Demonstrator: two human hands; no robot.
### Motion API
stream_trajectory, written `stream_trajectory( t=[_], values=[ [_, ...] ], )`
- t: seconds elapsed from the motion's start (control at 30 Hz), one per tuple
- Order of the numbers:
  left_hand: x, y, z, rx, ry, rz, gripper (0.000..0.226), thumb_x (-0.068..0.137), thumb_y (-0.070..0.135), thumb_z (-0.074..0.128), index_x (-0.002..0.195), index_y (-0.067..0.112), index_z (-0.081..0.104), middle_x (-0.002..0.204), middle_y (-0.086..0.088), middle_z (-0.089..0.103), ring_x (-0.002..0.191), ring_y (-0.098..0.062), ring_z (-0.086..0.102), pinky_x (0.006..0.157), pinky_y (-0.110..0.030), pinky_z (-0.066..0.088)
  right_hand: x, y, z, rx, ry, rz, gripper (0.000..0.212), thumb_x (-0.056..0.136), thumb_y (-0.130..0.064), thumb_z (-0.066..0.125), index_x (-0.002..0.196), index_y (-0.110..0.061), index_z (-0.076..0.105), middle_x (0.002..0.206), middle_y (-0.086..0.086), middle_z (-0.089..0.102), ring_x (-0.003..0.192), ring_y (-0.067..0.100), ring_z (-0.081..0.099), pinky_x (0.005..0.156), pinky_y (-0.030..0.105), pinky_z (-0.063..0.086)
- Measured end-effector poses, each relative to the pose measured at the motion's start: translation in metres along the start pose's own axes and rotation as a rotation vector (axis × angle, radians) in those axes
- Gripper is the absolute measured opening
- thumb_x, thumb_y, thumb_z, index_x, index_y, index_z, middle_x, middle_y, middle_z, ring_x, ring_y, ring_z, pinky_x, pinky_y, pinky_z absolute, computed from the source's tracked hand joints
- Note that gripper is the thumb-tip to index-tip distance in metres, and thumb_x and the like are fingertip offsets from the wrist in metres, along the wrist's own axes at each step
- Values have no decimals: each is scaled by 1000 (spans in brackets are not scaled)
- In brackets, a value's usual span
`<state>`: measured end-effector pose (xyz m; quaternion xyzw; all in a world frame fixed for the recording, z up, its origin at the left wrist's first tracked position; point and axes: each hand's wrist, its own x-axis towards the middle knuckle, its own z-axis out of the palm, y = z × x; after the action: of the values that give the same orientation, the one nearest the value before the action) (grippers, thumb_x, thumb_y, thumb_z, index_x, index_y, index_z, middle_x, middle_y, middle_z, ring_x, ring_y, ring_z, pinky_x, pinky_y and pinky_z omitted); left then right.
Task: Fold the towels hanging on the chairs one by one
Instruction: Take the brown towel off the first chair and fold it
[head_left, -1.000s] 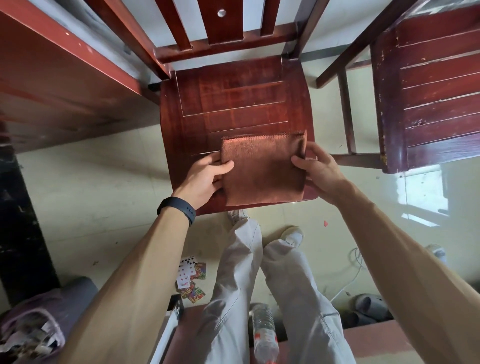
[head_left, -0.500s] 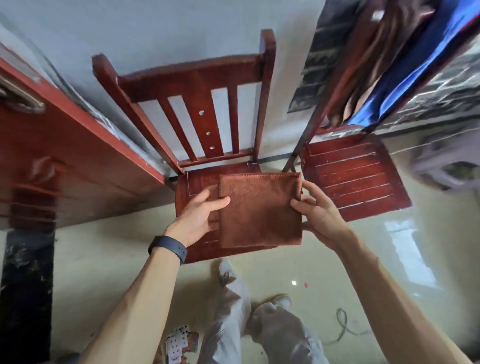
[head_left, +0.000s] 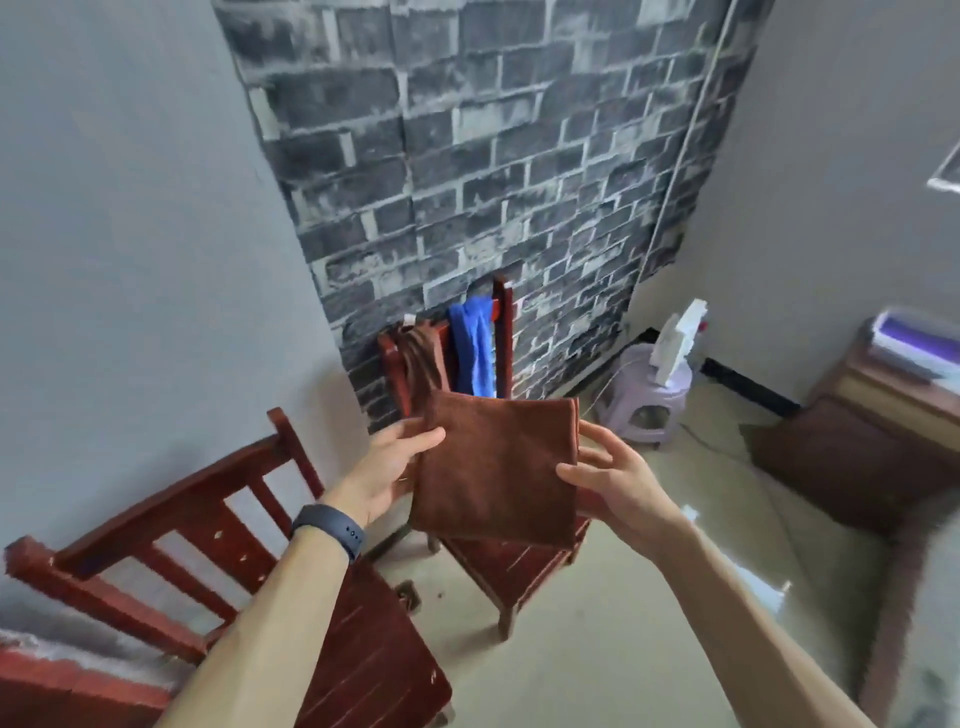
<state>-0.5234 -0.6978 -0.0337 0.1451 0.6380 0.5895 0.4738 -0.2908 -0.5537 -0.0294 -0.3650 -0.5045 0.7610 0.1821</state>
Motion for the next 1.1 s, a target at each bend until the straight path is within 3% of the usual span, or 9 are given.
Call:
stream_trajectory(
  t=[0.07, 0.17, 0.27, 0.4, 0.57, 0.67, 0.77, 0.93, 1.1],
  values=[
    [13, 23, 32, -4, -90, 42, 29, 92, 16, 68, 120, 14, 65, 110, -10, 74, 104, -28, 70, 69, -29, 59, -11, -19, -19, 29, 94, -63, 54, 86, 14, 65, 129, -18, 61, 120, 20, 69, 102, 30, 72, 74, 46, 61],
    [22, 46, 75, 94, -225, 93, 30, 94, 27, 66, 123, 26, 62, 113, -8, 74, 99, -28, 71, 72, -37, 61, -29, -44, -43, 37, 221, -149, 53, 86, 13, 65, 127, -21, 63, 121, 20, 68, 106, 32, 71, 85, 53, 59],
    [27, 56, 107, 209, -357, 104, 25, 93, 34, 67, 117, 40, 62, 107, 1, 75, 91, -25, 72, 71, -47, 60, -49, -58, -62, 54, 348, -215, 52, 88, 12, 64, 125, -23, 64, 118, 17, 70, 106, 32, 71, 80, 48, 61],
    [32, 62, 137, 248, -486, 73, 30, 91, 34, 70, 119, 27, 62, 104, -4, 72, 81, -22, 72, 71, -45, 59, -77, -60, -84, 78, 480, -258, 48, 89, 8, 65, 123, -26, 66, 114, 12, 73, 103, 32, 72, 73, 41, 60],
    [45, 40, 177, 216, -659, -65, 33, 91, 35, 68, 116, 14, 69, 109, -7, 74, 94, -24, 70, 84, -44, 56, -100, -42, -114, 100, 597, -206, 45, 90, 5, 65, 123, -26, 65, 111, 9, 73, 100, 28, 73, 69, 38, 60],
    [62, 14, 205, 182, -768, -181, 33, 90, 18, 69, 122, 11, 67, 121, -12, 70, 103, -27, 69, 84, -40, 56, -103, -22, -146, 164, 663, -137, 44, 89, 6, 66, 123, -22, 65, 110, 8, 75, 93, 23, 74, 66, 36, 58],
    [87, -11, 244, 164, -780, -247, 49, 85, -7, 66, 130, 10, 58, 122, -18, 68, 105, -30, 69, 84, -40, 57, -96, -5, -182, 267, 738, -95, 37, 89, 4, 67, 121, -12, 65, 109, 12, 75, 89, 22, 73, 67, 36, 59],
    [138, -34, 330, 200, -744, -325, 53, 85, -12, 62, 128, 19, 58, 115, -21, 70, 104, -32, 68, 98, -44, 52, -72, 15, -248, 397, 686, 10, 28, 86, 1, 70, 114, 6, 69, 108, 20, 74, 88, 24, 74, 66, 24, 56],
    [194, -43, 405, 291, -723, -405, 54, 84, -10, 66, 132, 14, 57, 120, -21, 68, 111, -33, 65, 95, -40, 54, -45, 11, -321, 512, 756, 37, 40, 84, 11, 67, 120, -6, 63, 103, 16, 76, 85, 26, 74, 64, 34, 58]
  ],
)
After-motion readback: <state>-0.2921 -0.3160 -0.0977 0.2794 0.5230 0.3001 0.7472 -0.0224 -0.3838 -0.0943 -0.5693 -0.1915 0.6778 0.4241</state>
